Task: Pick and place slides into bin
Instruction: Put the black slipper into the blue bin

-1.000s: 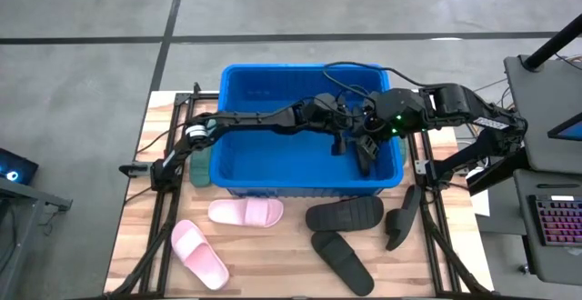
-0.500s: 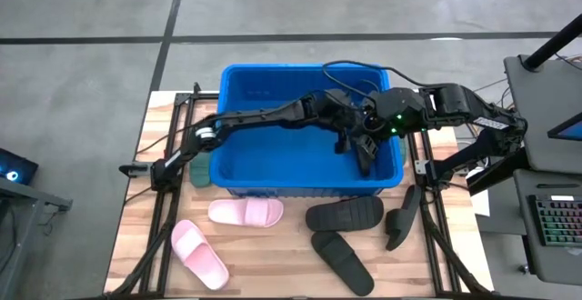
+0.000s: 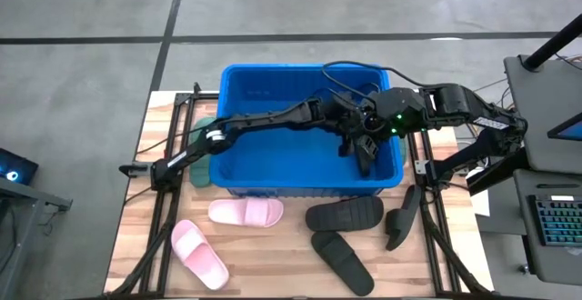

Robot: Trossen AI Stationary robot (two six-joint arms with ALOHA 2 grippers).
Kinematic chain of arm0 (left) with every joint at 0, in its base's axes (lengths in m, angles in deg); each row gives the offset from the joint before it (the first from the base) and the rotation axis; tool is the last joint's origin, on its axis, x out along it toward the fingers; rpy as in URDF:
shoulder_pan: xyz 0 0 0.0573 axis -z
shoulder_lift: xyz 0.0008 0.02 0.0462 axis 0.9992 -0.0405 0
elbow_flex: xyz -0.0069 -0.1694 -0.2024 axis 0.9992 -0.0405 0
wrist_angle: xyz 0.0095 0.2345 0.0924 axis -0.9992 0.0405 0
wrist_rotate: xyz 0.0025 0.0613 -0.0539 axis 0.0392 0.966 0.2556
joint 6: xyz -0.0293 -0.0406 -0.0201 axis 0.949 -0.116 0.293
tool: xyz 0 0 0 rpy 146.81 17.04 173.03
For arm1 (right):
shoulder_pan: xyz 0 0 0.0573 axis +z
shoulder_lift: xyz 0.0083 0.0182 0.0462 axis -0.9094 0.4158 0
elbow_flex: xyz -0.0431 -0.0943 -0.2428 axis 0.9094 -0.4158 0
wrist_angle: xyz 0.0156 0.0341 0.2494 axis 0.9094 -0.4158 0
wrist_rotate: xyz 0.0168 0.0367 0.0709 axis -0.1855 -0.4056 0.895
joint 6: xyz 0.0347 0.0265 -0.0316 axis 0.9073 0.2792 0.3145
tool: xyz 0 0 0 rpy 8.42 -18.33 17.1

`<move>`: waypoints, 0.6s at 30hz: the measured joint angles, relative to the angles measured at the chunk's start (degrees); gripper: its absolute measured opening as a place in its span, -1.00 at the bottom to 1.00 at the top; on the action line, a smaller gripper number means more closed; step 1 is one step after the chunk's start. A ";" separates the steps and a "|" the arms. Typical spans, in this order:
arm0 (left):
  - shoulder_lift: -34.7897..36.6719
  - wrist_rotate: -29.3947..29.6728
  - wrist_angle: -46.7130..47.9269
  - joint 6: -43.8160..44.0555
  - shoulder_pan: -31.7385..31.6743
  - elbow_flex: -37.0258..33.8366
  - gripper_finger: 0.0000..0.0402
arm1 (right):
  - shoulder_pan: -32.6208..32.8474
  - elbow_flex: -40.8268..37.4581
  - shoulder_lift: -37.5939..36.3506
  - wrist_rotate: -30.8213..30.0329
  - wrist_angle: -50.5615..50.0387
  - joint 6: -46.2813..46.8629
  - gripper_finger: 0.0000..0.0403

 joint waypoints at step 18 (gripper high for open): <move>-1.62 2.01 4.05 4.86 0.29 -0.93 0.35 | 0.00 0.00 0.00 0.01 1.62 -0.27 -0.96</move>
